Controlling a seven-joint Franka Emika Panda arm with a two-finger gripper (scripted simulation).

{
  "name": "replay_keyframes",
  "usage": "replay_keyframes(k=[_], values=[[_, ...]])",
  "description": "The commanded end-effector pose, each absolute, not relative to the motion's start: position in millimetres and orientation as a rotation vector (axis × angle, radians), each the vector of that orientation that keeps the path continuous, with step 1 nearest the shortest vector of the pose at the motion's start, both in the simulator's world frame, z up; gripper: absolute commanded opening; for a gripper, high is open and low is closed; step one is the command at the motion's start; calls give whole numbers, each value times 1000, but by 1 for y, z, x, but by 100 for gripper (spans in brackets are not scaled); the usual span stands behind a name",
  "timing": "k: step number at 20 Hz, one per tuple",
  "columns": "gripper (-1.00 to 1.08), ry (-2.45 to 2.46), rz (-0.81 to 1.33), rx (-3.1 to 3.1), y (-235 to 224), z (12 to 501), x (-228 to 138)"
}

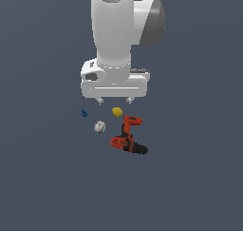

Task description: Pick up a designated object from a clutter of objects.

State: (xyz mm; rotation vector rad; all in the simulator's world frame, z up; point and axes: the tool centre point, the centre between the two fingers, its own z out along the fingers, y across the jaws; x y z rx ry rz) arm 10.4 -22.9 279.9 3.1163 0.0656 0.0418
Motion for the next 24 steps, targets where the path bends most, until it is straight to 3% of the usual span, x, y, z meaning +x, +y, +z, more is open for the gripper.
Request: replay_keyframes(k=[1,13,24], values=[[100,60,36,3123,-32,259,11],[100,9,12,3145,-89,139,-11],[100,-19,1,3142,-115,90,-33]])
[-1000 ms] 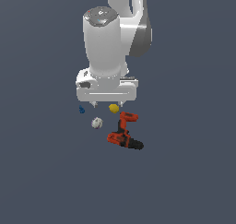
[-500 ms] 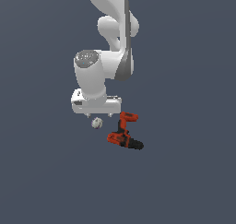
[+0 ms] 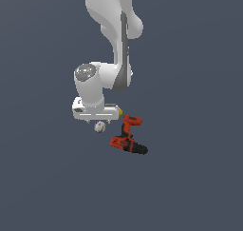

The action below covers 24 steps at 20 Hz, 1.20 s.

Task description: Pick up a designated object from a clutter of objects.

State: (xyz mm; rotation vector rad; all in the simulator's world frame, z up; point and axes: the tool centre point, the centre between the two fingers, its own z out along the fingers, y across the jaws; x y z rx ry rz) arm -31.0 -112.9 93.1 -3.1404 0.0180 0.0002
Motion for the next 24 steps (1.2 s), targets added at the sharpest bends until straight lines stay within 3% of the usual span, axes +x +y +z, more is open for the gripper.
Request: replay_keyframes(k=[1,23,24], values=[[100,20,0,-3141,-115,88,-33],[100,21,1,-3142,-116,37,-34],[-100,21,1,-3142,-116,37,-34]])
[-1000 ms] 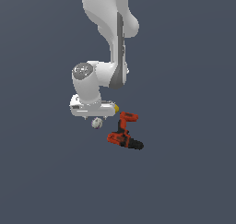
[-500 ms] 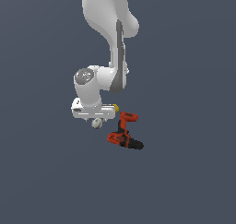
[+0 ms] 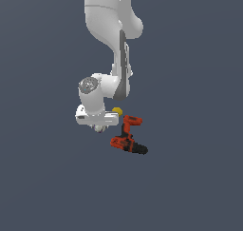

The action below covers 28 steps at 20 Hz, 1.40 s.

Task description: Pick up a designated object from a clutter of objects.

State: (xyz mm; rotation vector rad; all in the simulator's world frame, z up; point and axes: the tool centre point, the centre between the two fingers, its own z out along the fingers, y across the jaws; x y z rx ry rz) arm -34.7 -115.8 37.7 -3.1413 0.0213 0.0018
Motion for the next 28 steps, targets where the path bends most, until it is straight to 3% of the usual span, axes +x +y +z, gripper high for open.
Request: replay_keyframes(k=[1,16,28], values=[[-100,21,1,-3142,-116,37,-34],[-100,22,-1,-3141,-110,48,-32],[-100,23,0,-3143,-67,124,-10]])
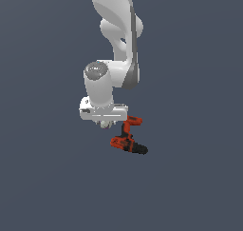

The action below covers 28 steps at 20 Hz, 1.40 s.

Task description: Pick up a designated object from a clutter of objects.

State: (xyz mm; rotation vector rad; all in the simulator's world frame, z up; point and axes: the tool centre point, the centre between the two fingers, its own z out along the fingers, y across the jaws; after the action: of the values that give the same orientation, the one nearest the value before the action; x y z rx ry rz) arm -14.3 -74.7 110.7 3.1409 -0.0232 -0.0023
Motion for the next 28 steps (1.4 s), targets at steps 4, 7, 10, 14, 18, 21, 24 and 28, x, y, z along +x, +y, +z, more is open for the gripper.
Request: replay_keyframes(k=[4,7,10,14,18,21,24,28], values=[[-100,-24,0,3139,-46,164,1],[-100,-24,0,3138,-29,193,9],[-100,-24,0,3138,-13,223,18],[-100,-24,0,3138,9,262,30],[-100,-23,0,3139,31,300,42],[-100,-23,0,3140,46,326,50],[-100,-22,0,3140,59,349,58],[-100,-22,0,3141,74,376,68]])
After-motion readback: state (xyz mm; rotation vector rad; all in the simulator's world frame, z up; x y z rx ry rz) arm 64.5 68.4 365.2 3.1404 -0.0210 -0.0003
